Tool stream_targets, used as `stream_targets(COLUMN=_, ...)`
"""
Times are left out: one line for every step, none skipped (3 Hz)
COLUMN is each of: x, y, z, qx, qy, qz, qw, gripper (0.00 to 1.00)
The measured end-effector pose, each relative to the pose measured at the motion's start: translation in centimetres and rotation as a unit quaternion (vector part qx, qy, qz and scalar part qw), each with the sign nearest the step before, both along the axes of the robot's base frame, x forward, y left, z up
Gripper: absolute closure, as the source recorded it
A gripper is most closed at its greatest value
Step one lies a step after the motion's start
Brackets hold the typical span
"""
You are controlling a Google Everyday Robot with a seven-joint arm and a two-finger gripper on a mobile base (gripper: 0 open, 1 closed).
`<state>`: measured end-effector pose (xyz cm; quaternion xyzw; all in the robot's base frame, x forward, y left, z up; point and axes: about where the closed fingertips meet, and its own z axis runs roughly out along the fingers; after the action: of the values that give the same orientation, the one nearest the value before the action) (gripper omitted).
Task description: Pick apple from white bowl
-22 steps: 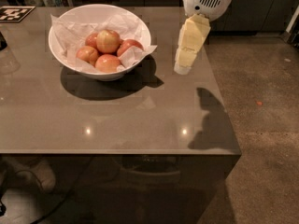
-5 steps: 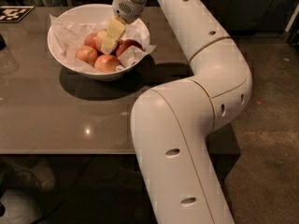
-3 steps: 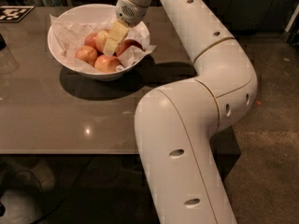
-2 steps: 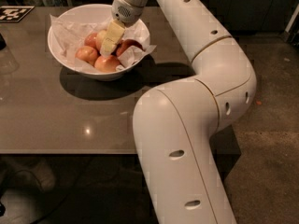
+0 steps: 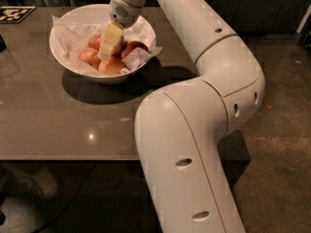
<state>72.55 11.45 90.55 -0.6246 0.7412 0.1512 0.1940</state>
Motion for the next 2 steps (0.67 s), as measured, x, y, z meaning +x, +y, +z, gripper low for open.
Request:
stream_targets(x=0.81, y=-0.86, z=-1.18, qx=0.015, qy=0.009, qz=-0.014, qw=0.9997, gripper=0.0)
stream_targets(x=1.21, y=-0.75, z=-2.01, qx=0.023, qy=0.014, qz=-0.014, qw=0.9995, gripper=0.0)
